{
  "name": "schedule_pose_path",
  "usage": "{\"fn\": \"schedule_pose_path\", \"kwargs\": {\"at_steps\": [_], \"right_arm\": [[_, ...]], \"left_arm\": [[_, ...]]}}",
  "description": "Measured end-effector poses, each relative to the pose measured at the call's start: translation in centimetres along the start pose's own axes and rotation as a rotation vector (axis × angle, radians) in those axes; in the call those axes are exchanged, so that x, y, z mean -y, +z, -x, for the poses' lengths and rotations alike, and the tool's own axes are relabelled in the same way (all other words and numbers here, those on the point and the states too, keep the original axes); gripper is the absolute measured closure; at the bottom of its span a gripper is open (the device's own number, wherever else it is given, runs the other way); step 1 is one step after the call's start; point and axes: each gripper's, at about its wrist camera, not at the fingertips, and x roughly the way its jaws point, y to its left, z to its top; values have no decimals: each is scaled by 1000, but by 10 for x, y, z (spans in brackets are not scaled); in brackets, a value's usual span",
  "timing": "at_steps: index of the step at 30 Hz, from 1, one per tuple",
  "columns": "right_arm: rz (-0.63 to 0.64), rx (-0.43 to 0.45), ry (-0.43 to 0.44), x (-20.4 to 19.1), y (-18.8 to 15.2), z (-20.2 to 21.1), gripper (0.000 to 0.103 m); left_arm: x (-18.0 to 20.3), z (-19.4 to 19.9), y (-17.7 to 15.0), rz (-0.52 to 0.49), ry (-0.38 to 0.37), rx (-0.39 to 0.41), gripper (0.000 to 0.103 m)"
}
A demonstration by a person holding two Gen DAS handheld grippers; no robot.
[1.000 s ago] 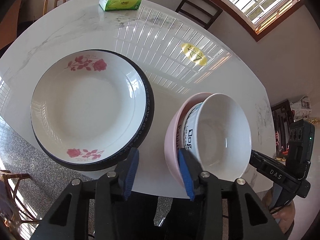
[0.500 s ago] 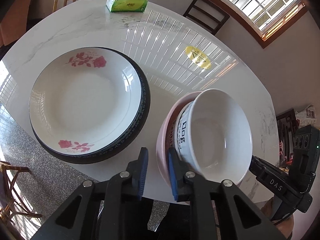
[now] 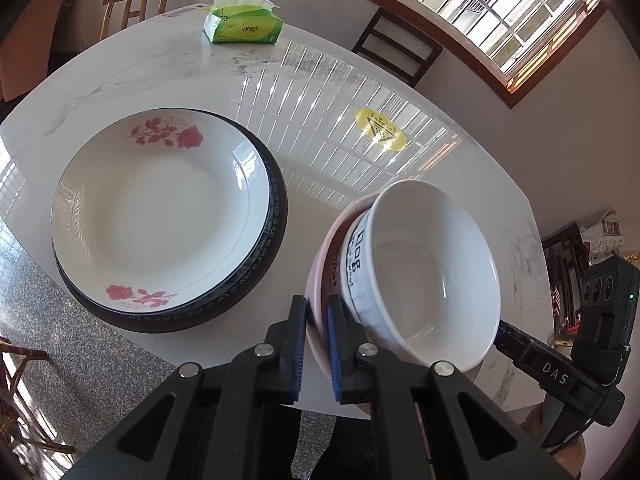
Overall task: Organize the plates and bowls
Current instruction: 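Lift the nested bowls with the left gripper and lower onto the plate stack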
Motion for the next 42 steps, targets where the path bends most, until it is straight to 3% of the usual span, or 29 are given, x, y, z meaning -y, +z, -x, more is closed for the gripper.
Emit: {"fn": "schedule_pose_path", "kwargs": {"at_steps": [28,42], "right_arm": [[-60,26,54,4,-5,6,85],[-24,40,74,-24,8,10,84]], "left_arm": [[16,13,-5,-49,55,83,96],[1,35,3,-17,83,132,97]]}}
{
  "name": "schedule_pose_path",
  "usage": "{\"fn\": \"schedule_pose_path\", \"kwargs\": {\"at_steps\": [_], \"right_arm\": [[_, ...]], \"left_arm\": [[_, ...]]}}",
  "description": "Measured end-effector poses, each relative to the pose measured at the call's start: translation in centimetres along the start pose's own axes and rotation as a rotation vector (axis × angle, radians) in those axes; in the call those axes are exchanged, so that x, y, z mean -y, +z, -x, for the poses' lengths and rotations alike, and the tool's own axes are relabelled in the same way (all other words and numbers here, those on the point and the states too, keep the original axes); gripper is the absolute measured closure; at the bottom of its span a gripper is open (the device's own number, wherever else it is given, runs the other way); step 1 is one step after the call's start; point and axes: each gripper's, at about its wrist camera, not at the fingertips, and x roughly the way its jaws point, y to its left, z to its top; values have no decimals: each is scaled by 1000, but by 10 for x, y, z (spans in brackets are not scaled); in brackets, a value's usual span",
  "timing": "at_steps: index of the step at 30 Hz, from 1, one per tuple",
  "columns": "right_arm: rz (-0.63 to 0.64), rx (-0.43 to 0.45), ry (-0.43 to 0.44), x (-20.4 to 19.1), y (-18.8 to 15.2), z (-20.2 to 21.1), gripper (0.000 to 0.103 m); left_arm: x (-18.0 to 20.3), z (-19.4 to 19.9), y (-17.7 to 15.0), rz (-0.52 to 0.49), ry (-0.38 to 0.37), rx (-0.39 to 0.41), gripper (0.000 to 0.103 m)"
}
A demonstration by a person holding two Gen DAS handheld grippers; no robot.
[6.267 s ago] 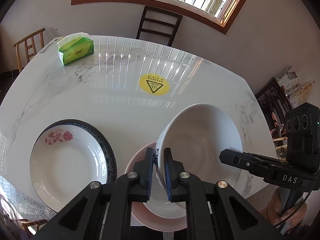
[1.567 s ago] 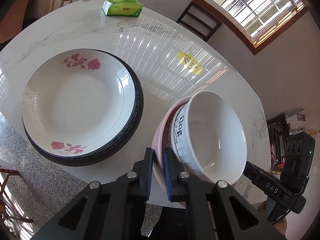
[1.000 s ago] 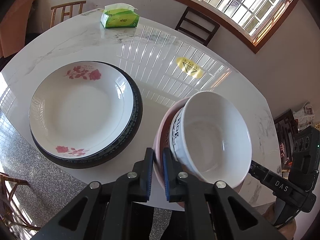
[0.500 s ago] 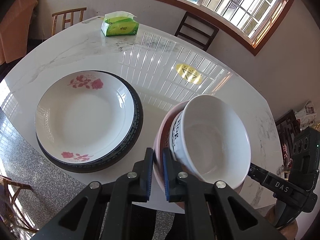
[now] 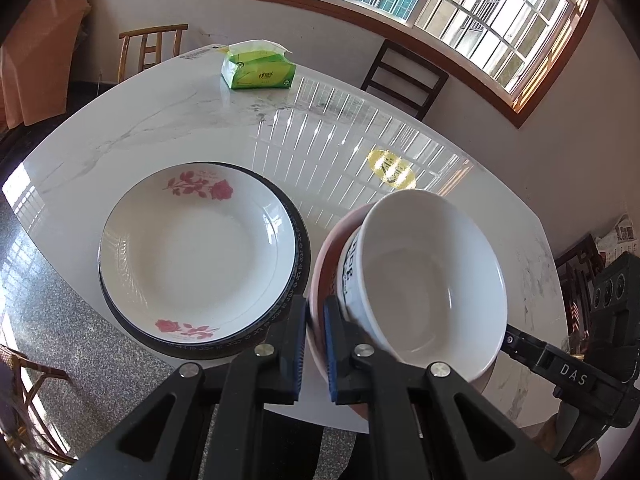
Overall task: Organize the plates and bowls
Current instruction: 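Lift the nested bowls with the left gripper and lower onto the plate stack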
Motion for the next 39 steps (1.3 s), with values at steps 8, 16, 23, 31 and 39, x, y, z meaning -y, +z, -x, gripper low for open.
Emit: {"fn": "schedule_pose_path", "kwargs": {"at_steps": [8,16,23,31,39], "right_arm": [[45,-14,23,-30,14,-11,84],[92,-31,56,-69,27,-32,84],[125,-59,83,-96,33,-53,84],[142,-82,98,-115,39,-74,83],[149,-110,103,-122,43,-97,83]], "left_arm": [[-24,15,16,39,30,31,97],[-58,35,34,79,77,69,97],[-86,45,45,127,108,99,97],[-110,45,55,158,129,105,97],[-131,34,60,192,140,93,97]]}}
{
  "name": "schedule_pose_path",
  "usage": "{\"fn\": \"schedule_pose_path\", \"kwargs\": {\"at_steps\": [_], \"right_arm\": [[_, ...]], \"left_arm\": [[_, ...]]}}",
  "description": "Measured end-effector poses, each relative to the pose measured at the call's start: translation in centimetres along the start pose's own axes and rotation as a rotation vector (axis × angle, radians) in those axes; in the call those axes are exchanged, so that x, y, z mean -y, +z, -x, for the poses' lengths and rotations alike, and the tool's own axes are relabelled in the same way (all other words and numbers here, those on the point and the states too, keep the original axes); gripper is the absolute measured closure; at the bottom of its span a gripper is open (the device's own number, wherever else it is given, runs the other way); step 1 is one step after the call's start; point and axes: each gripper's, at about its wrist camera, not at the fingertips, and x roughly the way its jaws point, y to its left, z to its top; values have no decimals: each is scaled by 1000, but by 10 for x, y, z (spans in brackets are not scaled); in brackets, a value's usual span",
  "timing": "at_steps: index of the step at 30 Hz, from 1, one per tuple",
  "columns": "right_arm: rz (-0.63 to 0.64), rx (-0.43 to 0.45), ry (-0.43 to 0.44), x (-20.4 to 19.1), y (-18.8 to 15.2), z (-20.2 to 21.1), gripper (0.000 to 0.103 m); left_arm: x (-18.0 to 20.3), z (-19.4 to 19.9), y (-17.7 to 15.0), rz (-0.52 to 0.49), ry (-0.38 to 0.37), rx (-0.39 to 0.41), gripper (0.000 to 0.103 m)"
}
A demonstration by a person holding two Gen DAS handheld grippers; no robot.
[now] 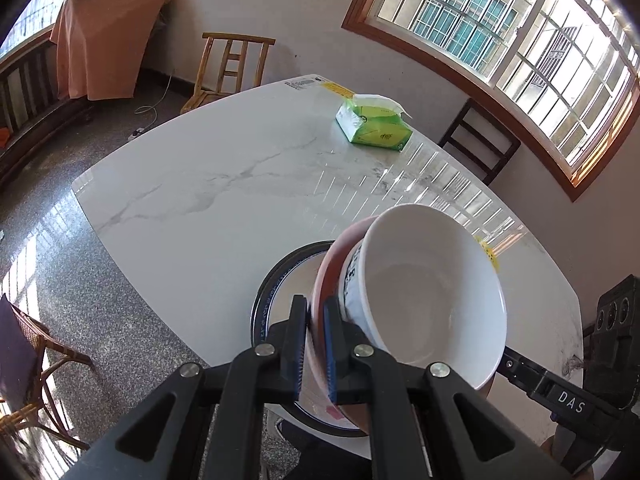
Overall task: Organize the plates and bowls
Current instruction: 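Lift the nested bowls with the left gripper and lower onto the plate stack, then open the left gripper to release the pink bowl rim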
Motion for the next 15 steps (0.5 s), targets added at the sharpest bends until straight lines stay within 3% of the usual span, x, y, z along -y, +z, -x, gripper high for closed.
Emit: {"fn": "schedule_pose_path", "kwargs": {"at_steps": [15], "right_arm": [[-5,-14,1,3,-2,-14,83]], "left_arm": [[-16,-18,-6,22,-10,-34,97]]}}
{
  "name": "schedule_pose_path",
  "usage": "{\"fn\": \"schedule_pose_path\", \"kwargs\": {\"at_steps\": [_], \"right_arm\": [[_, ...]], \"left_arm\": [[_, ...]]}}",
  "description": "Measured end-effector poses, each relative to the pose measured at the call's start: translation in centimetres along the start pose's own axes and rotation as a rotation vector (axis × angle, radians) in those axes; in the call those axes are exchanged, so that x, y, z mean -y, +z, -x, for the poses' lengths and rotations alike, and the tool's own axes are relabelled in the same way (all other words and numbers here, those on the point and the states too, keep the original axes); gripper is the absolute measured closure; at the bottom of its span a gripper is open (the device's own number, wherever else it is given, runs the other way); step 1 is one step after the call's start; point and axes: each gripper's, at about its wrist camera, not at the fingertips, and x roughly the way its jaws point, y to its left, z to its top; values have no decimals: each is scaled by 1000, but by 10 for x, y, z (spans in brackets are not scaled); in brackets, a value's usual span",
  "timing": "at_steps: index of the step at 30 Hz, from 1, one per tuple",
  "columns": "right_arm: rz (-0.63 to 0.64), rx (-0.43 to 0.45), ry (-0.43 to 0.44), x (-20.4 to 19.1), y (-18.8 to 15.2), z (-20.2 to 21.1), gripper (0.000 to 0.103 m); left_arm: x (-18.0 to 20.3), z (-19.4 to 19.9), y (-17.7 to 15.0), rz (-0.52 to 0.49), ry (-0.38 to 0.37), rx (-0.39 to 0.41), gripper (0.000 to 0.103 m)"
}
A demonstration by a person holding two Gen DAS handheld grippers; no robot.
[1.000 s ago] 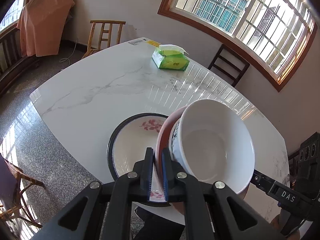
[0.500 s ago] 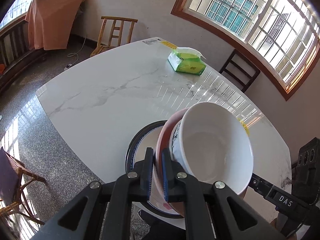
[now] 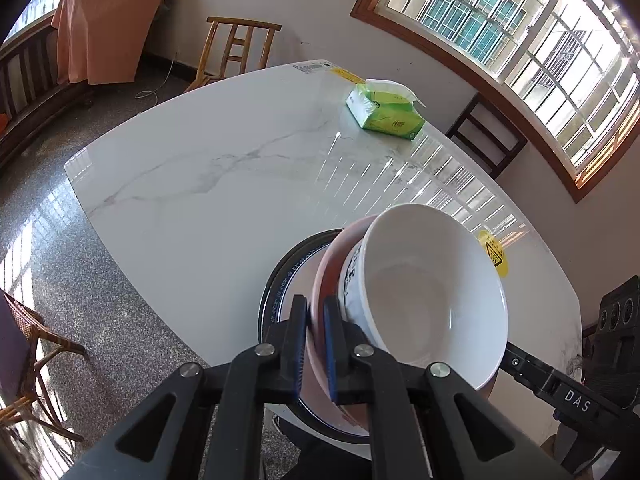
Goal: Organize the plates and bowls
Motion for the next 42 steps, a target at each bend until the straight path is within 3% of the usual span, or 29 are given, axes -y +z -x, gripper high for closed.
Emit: {"fn": "schedule_pose_path", "kwargs": {"at_steps": [8,16,19,20,27,32,37,42], "right_arm": [[8,26,18,2,-4,2,82],[50,74,-32,-6,-10,10,78],[51,107,-31,-5,-15,19,61],[48,120,-19,-5,-17,23,61],[88,166,38,-21,-23,41,55],[116,236,64,-29,-44,60,47],[105,294,62,-17,-70,79,40],[32,319,47,13,-86,95,38]], "left_arm": [[4,4,-10,-57,14,68,95],[2,9,-23,-97,93,171,73],[-3,12,-27,-86,82,185,67],[-5,14,-29,-83,81,194,65],[-4,22,-39,-94,102,222,62],[1,42,-53,-130,143,299,61],[2,58,-68,-155,178,358,59],[6,65,-84,-169,170,361,59]]}}
